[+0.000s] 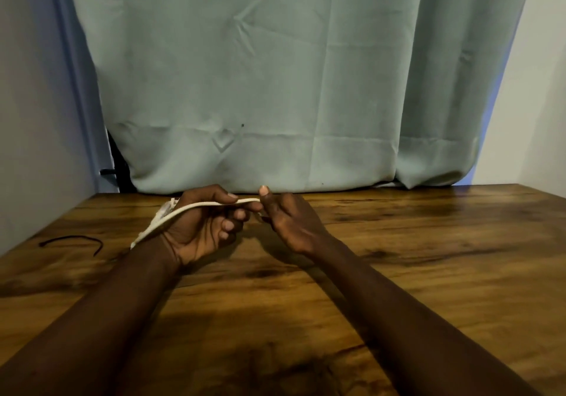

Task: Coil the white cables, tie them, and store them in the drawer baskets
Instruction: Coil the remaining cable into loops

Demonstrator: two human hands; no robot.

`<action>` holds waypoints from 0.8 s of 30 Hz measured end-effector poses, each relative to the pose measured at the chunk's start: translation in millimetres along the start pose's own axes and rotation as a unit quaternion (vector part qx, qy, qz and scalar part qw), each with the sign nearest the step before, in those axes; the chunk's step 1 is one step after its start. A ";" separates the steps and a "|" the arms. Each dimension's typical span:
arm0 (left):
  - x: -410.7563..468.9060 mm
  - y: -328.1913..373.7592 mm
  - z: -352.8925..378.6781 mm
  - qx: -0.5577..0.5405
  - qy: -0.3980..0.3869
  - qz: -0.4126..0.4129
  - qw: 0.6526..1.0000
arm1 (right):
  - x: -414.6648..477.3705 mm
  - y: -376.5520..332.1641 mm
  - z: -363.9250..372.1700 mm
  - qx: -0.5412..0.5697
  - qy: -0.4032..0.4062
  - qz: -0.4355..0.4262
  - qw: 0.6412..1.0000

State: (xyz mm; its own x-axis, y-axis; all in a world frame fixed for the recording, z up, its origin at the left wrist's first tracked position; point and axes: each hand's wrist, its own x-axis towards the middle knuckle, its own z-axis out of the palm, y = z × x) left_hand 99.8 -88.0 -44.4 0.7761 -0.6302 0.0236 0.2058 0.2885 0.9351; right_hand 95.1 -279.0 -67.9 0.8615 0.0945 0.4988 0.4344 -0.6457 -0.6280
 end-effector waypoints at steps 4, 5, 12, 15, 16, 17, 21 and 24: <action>3.8 -3.8 -0.7 -0.025 -0.002 0.013 1.000 | -0.5 -4.4 4.9 0.227 -0.001 0.058 0.972; 5.5 -5.3 2.3 -0.041 0.008 0.018 0.999 | 1.2 -5.6 4.8 0.258 0.015 0.066 0.964; 23.9 -24.5 30.9 0.096 0.186 0.094 0.973 | 7.3 -3.3 -6.9 0.487 0.088 0.165 0.853; 21.4 -32.9 41.0 0.370 0.198 0.282 0.862 | 10.4 -0.3 -12.4 0.538 0.102 0.187 0.816; 17.9 -33.3 42.7 0.472 0.179 0.360 0.785 | 11.3 1.4 -13.7 0.544 0.108 0.190 0.810; 14.2 -32.4 45.2 0.552 0.159 0.427 0.698 | 11.9 3.2 -14.7 0.550 0.114 0.195 0.804; 2.5 -21.0 60.7 0.704 0.220 0.532 0.415 | 16.9 12.4 -15.1 0.582 0.106 0.214 0.777; 6.8 -13.2 50.6 0.750 0.297 0.449 0.385 | 18.5 13.5 -19.5 0.632 0.096 0.214 0.739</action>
State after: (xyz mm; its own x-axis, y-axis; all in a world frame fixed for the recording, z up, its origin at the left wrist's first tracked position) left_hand 72.2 -132.6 -38.6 0.2240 -0.3574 0.9067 -0.5349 -0.8228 -0.1922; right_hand 111.8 -300.8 -55.5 0.9907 -0.1010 0.0914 0.1353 0.6493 -0.7484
